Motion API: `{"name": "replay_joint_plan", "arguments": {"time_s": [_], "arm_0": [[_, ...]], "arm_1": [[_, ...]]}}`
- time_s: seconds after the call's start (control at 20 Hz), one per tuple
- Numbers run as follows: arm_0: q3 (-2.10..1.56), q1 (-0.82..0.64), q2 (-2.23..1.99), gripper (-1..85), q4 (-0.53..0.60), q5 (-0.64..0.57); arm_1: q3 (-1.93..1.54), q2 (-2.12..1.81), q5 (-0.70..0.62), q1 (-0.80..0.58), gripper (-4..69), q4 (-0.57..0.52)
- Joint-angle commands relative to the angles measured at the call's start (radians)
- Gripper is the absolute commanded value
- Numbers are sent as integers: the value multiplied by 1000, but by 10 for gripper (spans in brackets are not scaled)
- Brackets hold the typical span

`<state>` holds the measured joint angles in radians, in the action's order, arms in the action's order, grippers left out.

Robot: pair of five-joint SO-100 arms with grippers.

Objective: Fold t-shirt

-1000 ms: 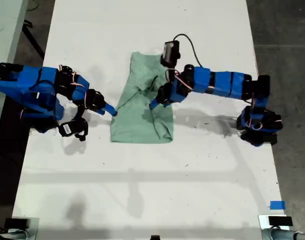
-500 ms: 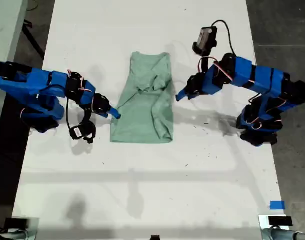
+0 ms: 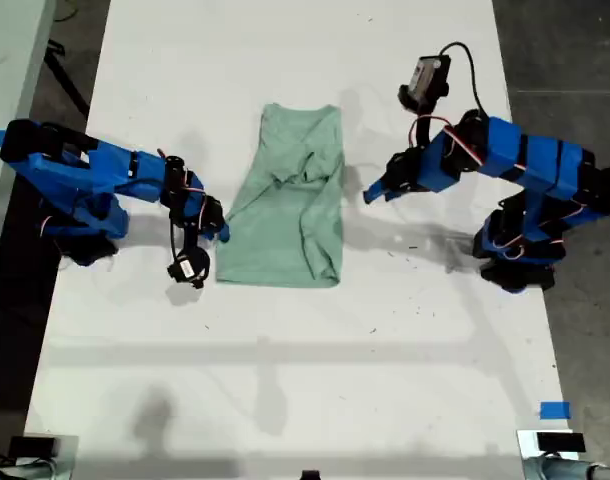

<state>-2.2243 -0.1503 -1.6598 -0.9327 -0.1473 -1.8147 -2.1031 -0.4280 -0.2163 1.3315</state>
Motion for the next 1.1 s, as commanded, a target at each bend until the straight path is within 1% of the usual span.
{"name": "replay_joint_plan", "arguments": {"time_s": [0.0,0.2,0.4,0.5,0.7,1.05], "arm_0": [[87,-20,6,0,21,12],[112,-9,-29,0,-26,14],[124,-55,-114,0,-196,18],[127,-69,-161,0,-241,18],[272,-12,-124,0,-276,18],[629,86,161,0,-290,-5]], "arm_1": [[-12,-69,9,8,156,-46],[-51,-97,9,2,150,-64],[-81,-117,14,2,144,-75],[-104,-132,18,2,142,-86],[-133,-149,25,2,137,-98],[-152,-156,34,6,128,-106]]}}
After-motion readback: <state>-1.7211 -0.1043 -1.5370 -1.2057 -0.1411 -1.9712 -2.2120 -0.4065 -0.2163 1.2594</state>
